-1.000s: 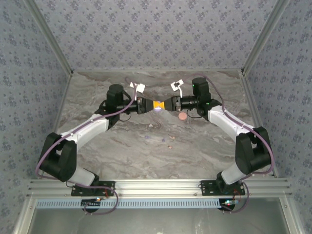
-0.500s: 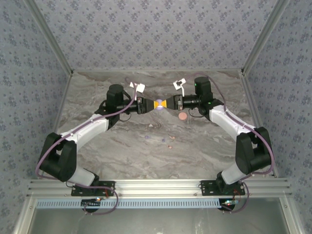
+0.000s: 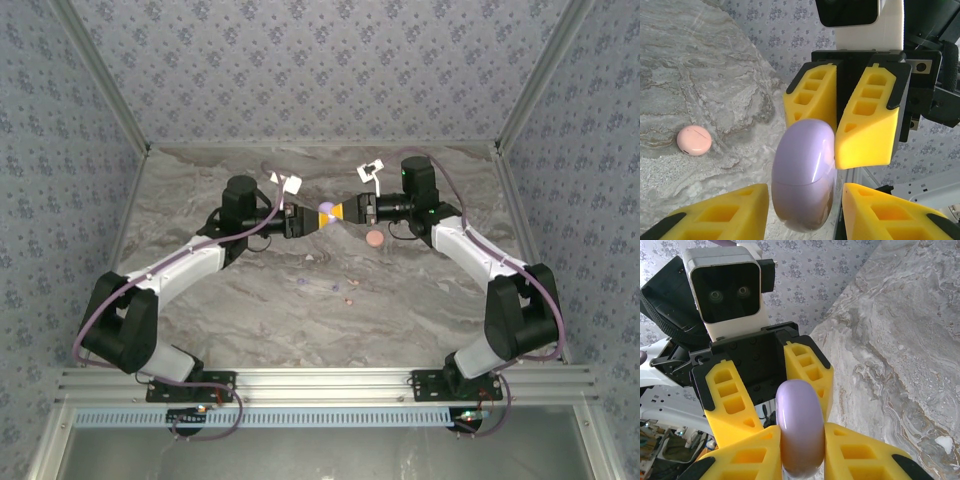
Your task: Insert the wireless bluetooth earbuds into the charging case
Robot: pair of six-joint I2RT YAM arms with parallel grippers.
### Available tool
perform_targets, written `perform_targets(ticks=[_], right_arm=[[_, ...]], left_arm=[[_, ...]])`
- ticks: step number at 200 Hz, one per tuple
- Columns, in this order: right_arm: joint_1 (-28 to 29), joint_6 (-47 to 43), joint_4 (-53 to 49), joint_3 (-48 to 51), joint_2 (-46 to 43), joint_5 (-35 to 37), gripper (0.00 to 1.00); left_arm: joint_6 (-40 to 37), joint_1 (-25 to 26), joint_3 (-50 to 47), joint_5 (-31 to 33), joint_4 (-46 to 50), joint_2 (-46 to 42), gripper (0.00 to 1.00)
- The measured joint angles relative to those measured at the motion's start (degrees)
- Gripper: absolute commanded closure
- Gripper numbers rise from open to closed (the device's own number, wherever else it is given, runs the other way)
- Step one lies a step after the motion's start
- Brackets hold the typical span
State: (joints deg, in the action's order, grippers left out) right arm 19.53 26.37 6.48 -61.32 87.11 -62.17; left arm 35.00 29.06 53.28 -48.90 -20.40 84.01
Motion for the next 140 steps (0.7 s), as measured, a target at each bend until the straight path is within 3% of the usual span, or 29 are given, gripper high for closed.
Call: perform_targets(ticks=[76,119,140], right_arm=[[0.6,0.0,0.0,0.0,0.0,0.0,0.75],[0.7,0.0,0.0,0.0,-0.1,-0.1,0.74],[0.7,-0.2,-0.1,0.0,-0.1,-0.1,0.67]], left_arm=[[0.1,0.4,0.0,0.0,0.0,0.0,0.63],[0.3,0.7,0.0,0.0,0.0,0.0,0.79],[0.4,0.7,0.0,0.1,-0.1,0.0,0.87]])
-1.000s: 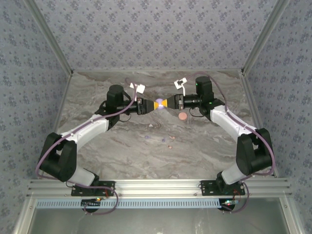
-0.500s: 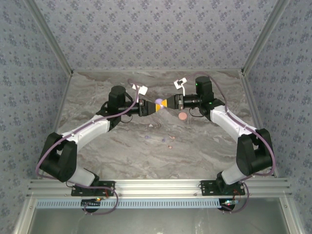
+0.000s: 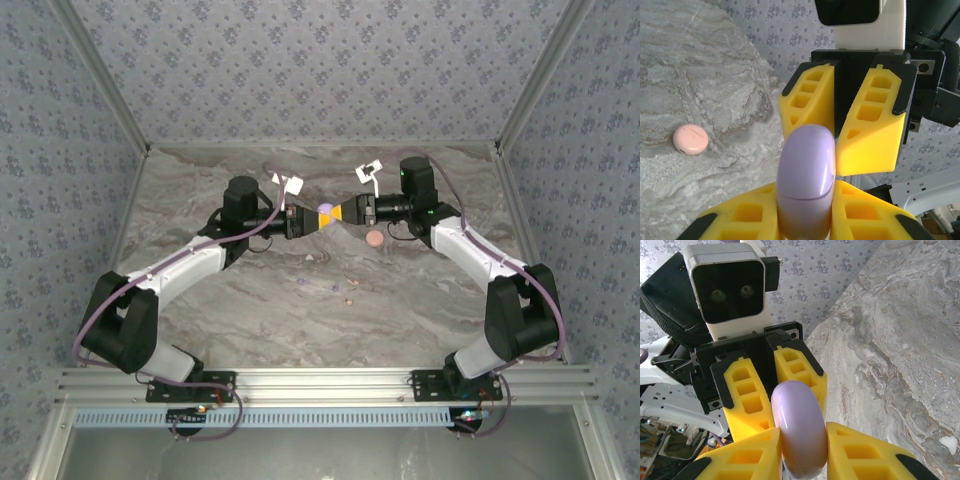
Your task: Insert the wireless bluetooth earbuds into the charging case
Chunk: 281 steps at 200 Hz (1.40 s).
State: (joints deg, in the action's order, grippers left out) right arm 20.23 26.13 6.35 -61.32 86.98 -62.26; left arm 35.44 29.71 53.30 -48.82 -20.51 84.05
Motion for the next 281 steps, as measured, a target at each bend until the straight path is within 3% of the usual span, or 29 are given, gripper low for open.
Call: perform_targets(ticks=[31,69,108,183,281], right_arm=[[0.0,-1.4,-2.8,0.0,-0.5,2.1,0.47],[0.0,-6.2,-10.5,-0.2,-4.5,7.7,0.39],[0.3,-12.6,-20.7,-2.4,-8.2,14.1,0.38],[2.9,-19.4,-29.8,-3.5,-10.8,19.5,0.36],[4.2,-21.3,-31.7,-3.8,-10.8,21.2,0.35]], left_arm=[[-1.9,0.4,0.2,0.5,1.8,0.0,0.87],[-6.8,0.7,2.7,3.5,8.2,0.0,0.79],[-12.9,0.7,2.7,7.1,8.0,0.0,0.78],[-34.4,3.2,-0.3,6.4,7.4,-2.2,0.75],[-37.9,3.4,-0.3,2.6,5.3,-3.1,0.78]])
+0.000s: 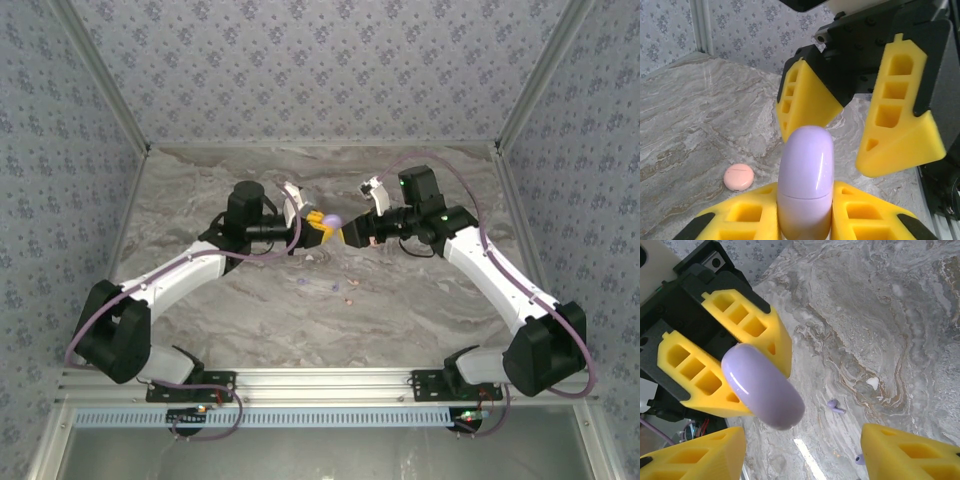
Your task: Insert the wireless bluetooth earbuds into the charging case
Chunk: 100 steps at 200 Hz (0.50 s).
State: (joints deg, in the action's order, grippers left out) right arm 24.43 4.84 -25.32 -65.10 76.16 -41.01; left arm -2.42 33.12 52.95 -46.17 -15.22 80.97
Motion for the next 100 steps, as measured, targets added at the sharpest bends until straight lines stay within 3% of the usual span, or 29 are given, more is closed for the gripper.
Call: perform_targets(ticks=[100], right_arm=[[-0.1,1.0,0.0,-0.1,-0.1,1.9,0.37]], left_arm=[[-1.7,0.8,-0.1,-0.5,0.5,0.0,0.81]])
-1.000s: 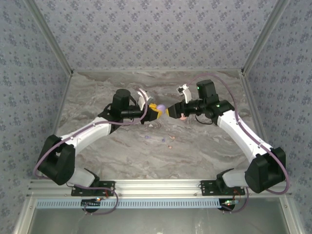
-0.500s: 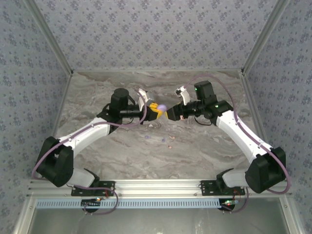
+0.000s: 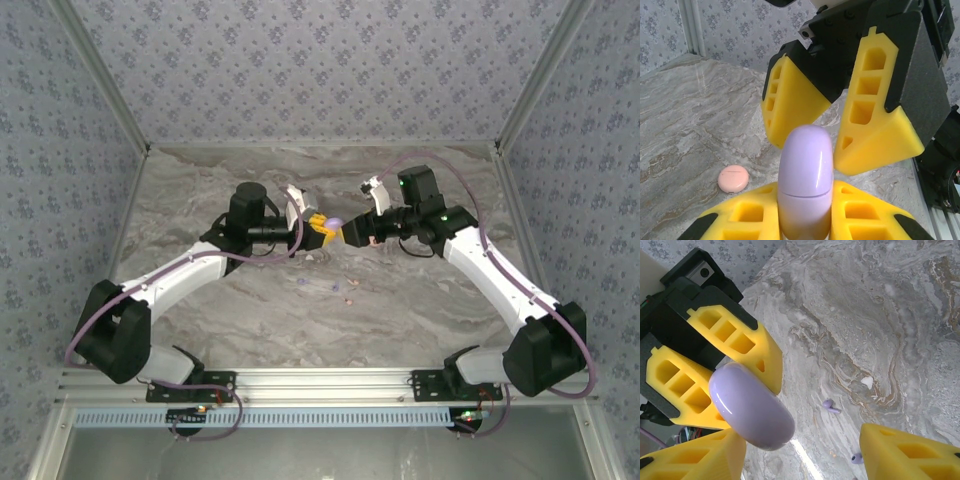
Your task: Insert the wireless bluetooth earbuds into the charging case
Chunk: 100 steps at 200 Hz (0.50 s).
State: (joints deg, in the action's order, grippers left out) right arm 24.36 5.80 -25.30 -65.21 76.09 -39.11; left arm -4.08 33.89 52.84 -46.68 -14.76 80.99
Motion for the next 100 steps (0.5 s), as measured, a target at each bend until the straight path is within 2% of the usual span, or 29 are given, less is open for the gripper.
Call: perform_targets(ticks=[100], right_arm=[[-1.7,2.8,2.1,0.0,-1.0,4.0,0.36]], left_arm=[[0.9,0.6,-2.0,-1.6,-1.4,0.0,0.8]])
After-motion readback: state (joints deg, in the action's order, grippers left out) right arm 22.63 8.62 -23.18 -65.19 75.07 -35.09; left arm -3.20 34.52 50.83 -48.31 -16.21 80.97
